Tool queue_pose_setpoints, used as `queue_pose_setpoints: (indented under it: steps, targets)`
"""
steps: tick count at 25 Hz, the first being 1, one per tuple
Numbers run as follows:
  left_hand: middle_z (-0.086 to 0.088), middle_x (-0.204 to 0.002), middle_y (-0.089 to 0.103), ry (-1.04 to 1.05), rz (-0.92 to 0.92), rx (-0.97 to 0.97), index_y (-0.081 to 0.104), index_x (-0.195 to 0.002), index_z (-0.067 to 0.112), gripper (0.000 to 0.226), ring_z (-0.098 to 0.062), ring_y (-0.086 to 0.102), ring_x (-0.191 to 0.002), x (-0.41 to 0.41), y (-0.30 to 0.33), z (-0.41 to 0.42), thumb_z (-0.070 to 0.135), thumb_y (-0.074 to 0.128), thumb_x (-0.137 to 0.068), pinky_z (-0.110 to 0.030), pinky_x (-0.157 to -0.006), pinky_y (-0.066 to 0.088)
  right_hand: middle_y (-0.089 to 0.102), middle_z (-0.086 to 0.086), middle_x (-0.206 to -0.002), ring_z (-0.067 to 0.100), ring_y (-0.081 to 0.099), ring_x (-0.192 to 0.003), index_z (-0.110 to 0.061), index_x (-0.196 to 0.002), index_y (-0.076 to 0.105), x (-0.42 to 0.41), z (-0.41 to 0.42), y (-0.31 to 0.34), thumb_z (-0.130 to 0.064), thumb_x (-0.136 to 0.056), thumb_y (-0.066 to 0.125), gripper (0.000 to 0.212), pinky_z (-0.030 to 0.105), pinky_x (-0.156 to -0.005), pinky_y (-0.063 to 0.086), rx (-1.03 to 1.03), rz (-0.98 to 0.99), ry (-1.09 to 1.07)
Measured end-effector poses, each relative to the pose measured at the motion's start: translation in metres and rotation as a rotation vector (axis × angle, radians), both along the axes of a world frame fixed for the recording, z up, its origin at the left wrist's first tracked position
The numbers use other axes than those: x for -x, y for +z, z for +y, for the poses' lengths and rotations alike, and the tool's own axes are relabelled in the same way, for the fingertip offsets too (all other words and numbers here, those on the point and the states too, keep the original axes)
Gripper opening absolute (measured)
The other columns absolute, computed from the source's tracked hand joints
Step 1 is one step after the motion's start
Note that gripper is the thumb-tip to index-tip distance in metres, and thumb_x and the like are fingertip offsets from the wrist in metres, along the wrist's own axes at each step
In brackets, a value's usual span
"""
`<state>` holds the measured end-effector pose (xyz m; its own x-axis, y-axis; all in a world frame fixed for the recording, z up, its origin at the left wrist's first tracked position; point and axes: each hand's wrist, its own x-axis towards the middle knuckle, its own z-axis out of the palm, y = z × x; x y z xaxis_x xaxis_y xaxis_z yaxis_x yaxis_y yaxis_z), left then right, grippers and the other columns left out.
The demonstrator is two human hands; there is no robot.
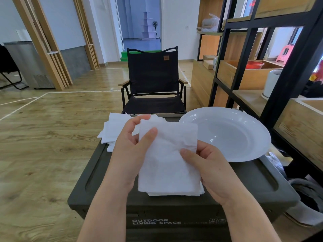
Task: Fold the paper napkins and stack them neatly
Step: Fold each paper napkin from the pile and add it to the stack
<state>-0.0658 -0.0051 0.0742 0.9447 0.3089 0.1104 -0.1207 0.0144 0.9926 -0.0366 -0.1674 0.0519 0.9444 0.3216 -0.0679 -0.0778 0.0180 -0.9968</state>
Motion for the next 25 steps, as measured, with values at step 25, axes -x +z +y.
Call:
queue_pose_setpoints:
  steps: [25]
  targets:
    - [0.018, -0.084, 0.066, -0.041, -0.112, -0.506, 0.074, -0.075, 0.045, 0.013, -0.003, 0.056, -0.073, 0.001, -0.003, 0.010, 0.050, 0.070, -0.063, -0.013, -0.063, 0.044, 0.050, -0.027, -0.118, -0.004, 0.046, -0.113, -0.054, -0.113, 0.044, -0.004, -0.009, 0.001, -0.045, -0.070, 0.074, 0.053, 0.013, -0.081, 0.042, 0.266, -0.483, -0.207]
